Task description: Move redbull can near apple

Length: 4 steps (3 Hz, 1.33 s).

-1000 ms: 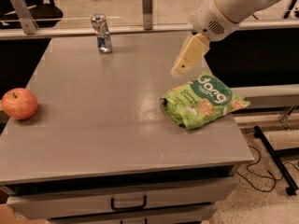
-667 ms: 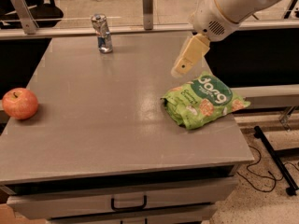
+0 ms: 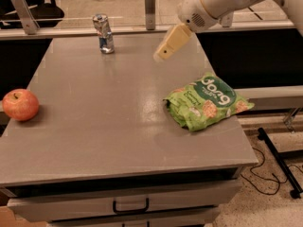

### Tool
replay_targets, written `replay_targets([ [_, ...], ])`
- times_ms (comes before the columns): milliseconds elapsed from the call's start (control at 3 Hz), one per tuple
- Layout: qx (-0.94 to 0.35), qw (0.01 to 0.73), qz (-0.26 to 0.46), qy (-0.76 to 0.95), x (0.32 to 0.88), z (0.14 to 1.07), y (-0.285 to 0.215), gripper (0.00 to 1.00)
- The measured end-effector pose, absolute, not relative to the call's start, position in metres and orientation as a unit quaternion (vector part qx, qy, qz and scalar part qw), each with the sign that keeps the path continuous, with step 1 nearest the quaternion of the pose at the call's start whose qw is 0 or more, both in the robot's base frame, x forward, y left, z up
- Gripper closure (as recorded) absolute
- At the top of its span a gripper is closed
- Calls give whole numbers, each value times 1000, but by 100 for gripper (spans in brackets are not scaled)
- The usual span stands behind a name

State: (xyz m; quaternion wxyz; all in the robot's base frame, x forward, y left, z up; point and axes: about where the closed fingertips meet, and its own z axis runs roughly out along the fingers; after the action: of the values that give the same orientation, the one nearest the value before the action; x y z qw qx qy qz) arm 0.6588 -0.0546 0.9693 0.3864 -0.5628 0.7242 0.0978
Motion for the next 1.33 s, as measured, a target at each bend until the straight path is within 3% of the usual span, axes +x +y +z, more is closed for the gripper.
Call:
replay_targets([
  [667,-532,449,193,692,746,954,48,0],
  [1333,-483,482,236,692,791,926,124,0],
])
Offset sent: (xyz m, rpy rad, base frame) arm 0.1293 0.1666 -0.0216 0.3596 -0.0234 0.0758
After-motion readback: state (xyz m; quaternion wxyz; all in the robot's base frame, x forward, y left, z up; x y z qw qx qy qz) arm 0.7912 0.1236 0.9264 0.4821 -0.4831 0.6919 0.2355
